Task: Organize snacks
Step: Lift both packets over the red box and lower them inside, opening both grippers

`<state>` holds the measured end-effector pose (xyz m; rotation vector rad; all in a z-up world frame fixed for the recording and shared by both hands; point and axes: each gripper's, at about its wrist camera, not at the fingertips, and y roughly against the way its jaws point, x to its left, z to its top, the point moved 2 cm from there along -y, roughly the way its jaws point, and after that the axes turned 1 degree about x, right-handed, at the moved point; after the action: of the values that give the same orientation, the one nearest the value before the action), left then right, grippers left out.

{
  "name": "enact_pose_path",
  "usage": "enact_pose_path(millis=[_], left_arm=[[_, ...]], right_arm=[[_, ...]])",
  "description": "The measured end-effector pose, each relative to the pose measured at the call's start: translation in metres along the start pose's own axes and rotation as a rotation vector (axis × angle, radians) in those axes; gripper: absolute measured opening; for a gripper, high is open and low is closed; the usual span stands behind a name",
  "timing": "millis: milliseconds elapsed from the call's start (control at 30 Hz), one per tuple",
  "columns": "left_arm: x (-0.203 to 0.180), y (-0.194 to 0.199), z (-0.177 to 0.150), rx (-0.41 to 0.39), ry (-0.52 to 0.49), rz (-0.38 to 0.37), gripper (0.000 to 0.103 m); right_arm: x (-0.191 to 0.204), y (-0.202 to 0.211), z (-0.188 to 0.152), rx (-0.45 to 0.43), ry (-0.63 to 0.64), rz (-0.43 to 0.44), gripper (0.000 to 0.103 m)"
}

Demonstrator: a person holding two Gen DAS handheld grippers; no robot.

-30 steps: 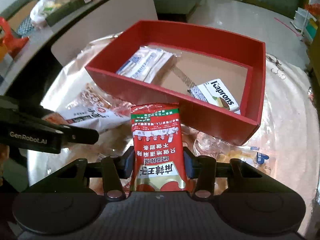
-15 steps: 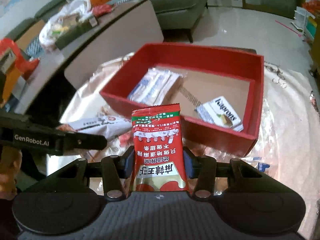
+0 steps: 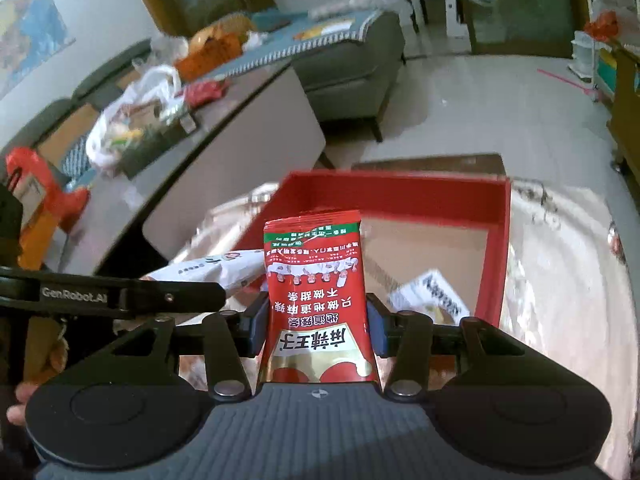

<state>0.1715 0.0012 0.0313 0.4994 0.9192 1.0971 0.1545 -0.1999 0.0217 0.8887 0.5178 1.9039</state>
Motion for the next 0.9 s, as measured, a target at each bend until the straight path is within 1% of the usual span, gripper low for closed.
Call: enact_pose_path(millis=[167, 267, 400, 533, 633, 733, 900], left_arm=[[-0.017, 0.003, 0.023, -0.114, -0.031, 0.021, 0.046], [-0.025, -0.002, 0.031, -0.159, -0.050, 0.037, 0.046], [-0.030, -0.017, 0.039, -0.170, -0.047, 0.039, 0.046], [-0.035, -0.027, 0.046, -0.201, -0.077, 0.099, 0.046], [-0.036, -0.034, 0.052, -0.215, -0.085, 0.112, 0.046], [-0.037, -0.039, 0.054, -0.224, -0.091, 0.129, 0.046], [-0.038, -0.052, 0.057, -0.228, -0.122, 0.184, 0.046]], right_arm=[[-0.005, 0.005, 0.019, -0.077, -0.025, -0.002, 0.057], [-0.008, 0.005, 0.029, -0.118, -0.032, -0.014, 0.057], [-0.016, 0.004, 0.041, -0.158, -0.058, -0.020, 0.058], [-0.021, 0.003, 0.048, -0.186, -0.064, -0.032, 0.058], [-0.024, 0.001, 0.053, -0.197, -0.067, -0.045, 0.058], [-0.030, -0.007, 0.056, -0.190, -0.070, -0.065, 0.058], [-0.037, -0.022, 0.059, -0.165, -0.079, -0.088, 0.058]])
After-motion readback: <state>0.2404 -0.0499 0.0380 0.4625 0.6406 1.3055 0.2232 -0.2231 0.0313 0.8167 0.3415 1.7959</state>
